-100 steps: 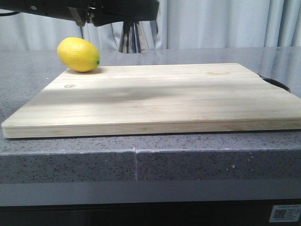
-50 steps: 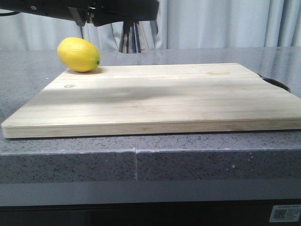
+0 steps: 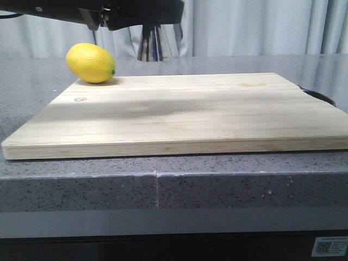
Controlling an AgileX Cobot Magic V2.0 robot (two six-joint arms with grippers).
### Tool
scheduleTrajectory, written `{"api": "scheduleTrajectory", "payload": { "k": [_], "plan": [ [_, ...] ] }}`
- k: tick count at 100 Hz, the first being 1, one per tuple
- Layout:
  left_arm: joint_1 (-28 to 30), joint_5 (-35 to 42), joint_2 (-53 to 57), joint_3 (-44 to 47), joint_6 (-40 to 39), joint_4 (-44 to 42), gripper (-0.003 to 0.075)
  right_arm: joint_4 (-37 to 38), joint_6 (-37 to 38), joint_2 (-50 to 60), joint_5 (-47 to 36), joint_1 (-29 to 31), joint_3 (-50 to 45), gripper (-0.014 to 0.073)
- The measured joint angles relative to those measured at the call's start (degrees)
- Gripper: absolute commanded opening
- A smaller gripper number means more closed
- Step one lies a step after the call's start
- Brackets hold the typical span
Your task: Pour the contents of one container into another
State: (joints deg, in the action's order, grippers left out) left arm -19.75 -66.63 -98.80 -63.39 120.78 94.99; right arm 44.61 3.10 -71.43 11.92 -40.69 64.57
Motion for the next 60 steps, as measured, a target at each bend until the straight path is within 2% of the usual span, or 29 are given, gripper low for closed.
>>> {"api": "scheduleTrajectory", "payload": {
  "k": [60],
  "plan": [
    [0.00, 0.00, 0.00, 0.00, -0.49, 0.00, -0.0019, 0.64, -0.95, 0.00, 0.92, -0.39, 0.00, 0.0206]
  ]
}}
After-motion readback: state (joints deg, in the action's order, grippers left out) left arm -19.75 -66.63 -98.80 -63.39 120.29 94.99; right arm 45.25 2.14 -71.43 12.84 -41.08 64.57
